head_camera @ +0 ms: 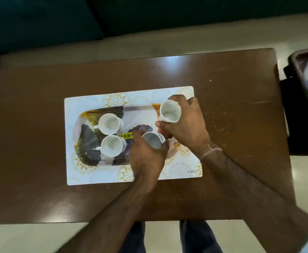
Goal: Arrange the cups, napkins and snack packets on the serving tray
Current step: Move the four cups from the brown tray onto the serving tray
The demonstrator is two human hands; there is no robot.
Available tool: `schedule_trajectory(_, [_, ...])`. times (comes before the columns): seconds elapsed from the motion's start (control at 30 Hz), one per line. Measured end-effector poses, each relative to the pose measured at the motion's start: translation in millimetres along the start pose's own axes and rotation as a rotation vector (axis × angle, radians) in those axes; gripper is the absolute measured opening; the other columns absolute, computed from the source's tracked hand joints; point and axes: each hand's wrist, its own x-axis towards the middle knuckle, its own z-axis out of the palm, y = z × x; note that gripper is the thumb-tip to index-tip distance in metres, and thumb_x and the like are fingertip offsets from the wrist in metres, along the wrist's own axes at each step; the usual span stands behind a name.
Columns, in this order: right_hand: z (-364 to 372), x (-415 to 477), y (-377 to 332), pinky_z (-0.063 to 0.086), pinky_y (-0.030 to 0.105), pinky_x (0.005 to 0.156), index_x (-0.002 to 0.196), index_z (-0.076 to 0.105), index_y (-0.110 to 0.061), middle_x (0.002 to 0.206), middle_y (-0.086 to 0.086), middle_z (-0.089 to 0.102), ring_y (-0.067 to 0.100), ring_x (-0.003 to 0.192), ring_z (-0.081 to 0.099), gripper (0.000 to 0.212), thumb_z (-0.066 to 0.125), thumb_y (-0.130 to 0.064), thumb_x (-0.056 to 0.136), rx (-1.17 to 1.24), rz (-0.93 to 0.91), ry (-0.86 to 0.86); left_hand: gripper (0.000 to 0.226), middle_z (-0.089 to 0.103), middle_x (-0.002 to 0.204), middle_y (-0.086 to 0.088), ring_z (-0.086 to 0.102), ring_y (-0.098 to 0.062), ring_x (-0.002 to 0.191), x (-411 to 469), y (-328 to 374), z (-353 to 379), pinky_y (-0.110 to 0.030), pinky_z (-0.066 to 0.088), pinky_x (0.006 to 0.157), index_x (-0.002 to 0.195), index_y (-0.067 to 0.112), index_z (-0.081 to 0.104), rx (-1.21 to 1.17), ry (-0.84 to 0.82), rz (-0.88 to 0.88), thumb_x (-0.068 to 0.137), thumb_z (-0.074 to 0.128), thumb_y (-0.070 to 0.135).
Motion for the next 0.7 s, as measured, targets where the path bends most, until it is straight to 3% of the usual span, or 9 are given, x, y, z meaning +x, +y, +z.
schedule_trajectory(0.2, [57.7,2.8,-29.1,0.052,0.035,0.077,0.123,0.049,-0.025,0.116,0.008,0.047,0.032,0.099,0.06,0.068,0.085,-0.033,0.066,-0.076,0.03,-0.058,0.07,0.063,0.127,-0.011,0.058,-0.033,0.116,-10.5,-12.1,15.8,-0.039,0.047,0.09,0.126,0.013,0.047,-0.217,0.045,-0.277,0.069,0.085,0.024])
schedule_trajectory(0.27, [67.8,5.6,-33.6,0.041,0.028,0.072,0.121,0.051,-0.025,0.115,0.009,0.048,0.031,0.097,0.06,0.066,0.085,-0.033,0.066,-0.096,0.049,-0.05,0.062,0.061,0.128,-0.01,0.058,-0.031,0.115,-9.0,-12.6,15.0,-0.035,0.047,0.092,0.127,0.014,0.048,-0.312,0.102,-0.327,0.074,0.081,0.017])
schedule_trajectory(0.33, [73.3,6.8,-36.7,0.035,0.024,0.072,0.121,0.052,-0.025,0.116,0.01,0.05,0.031,0.097,0.061,0.065,0.085,-0.033,0.066,-0.119,0.068,-0.047,0.046,0.061,0.121,-0.013,0.059,-0.035,0.112,-5.4,-13.3,14.1,-0.043,0.05,0.095,0.124,0.012,0.049,-0.459,0.127,-0.391,0.084,0.07,0.01])
schedule_trajectory(0.4, [75.6,6.6,-37.4,0.034,0.023,0.072,0.122,0.052,-0.023,0.118,0.012,0.052,0.031,0.1,0.06,0.065,0.085,-0.031,0.067,-0.14,0.08,-0.047,0.051,0.059,0.12,-0.015,0.058,-0.038,0.112,-1.9,-6.6,10.9,-0.051,0.051,0.095,0.123,0.011,0.051,-0.651,0.14,-0.485,0.077,0.071,0.019])
schedule_trajectory(0.47, [78.7,6.9,-39.1,0.035,0.023,0.073,0.123,0.052,-0.02,0.121,0.014,0.051,0.031,0.104,0.057,0.065,0.085,-0.029,0.068,-0.137,0.085,-0.058,0.074,0.058,0.125,-0.013,0.057,-0.036,0.115,1.3,-0.2,8.1,-0.052,0.051,0.096,0.122,0.015,0.051,-0.808,0.186,-0.596,0.056,0.068,0.044])
schedule_trajectory(0.5, [80.0,7.3,-40.0,0.035,0.024,0.074,0.124,0.052,-0.019,0.122,0.015,0.051,0.031,0.105,0.056,0.065,0.085,-0.028,0.068,-0.13,0.09,-0.065,0.075,0.059,0.124,-0.012,0.058,-0.035,0.114,2.0,2.7,7.5,-0.052,0.052,0.095,0.119,0.017,0.052,-0.831,0.211,-0.621,0.053,0.067,0.048])
schedule_trajectory(0.6, [84.8,8.0,-43.9,0.035,0.025,0.076,0.125,0.052,-0.017,0.123,0.015,0.051,0.029,0.107,0.052,0.065,0.084,-0.029,0.069,-0.107,0.106,-0.065,0.055,0.065,0.117,-0.007,0.062,-0.031,0.108,-1.0,1.1,12.6,-0.045,0.053,0.092,0.112,0.024,0.052,-0.88,0.283,-0.691,0.067,0.082,0.031])
schedule_trajectory(0.7, [90.4,7.0,-51.2,0.043,0.031,0.085,0.129,0.052,-0.018,0.123,0.016,0.051,0.031,0.11,0.051,0.068,0.082,-0.034,0.07,-0.108,0.106,-0.073,0.048,0.068,0.111,-0.006,0.065,-0.029,0.102,1.8,-4.8,17.6,-0.043,0.054,0.089,0.111,0.021,0.055,-0.978,0.335,-0.788,0.072,0.084,0.017])
